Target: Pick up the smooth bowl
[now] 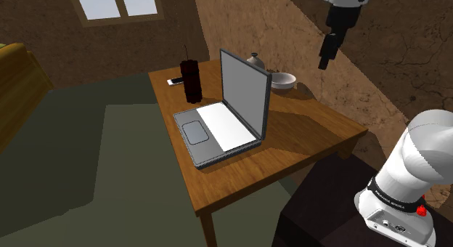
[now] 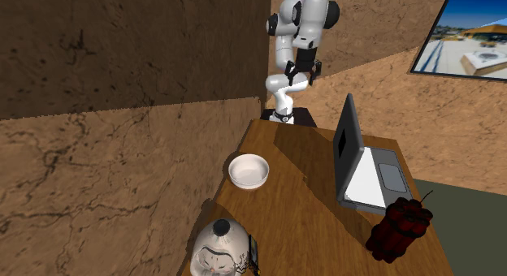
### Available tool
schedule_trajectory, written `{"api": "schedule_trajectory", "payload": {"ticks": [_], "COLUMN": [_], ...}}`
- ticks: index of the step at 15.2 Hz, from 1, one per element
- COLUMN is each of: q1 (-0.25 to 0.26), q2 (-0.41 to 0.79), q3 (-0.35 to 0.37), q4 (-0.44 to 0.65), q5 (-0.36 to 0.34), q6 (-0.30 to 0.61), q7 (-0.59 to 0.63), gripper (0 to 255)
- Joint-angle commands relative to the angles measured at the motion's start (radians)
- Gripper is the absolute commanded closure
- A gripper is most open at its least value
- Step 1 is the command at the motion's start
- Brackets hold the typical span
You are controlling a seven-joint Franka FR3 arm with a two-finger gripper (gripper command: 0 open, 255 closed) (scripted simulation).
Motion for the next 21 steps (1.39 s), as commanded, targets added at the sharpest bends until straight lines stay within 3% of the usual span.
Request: {"api": "schedule_trajectory", "payload": {"ticks": [1, 11, 21], "q1": [0.0, -0.029, -0.053], "q2": [0.0, 0.275, 0.616], "q3": [0.0, -0.091, -0.169], "q4": [0.0, 0.009, 0.149], "q5": [0.0, -0.071, -0.088], "q6": [0.0, 0.264, 0.467], "q7": [0.0, -0.09, -0.179], "gripper": [0, 0, 0]}}
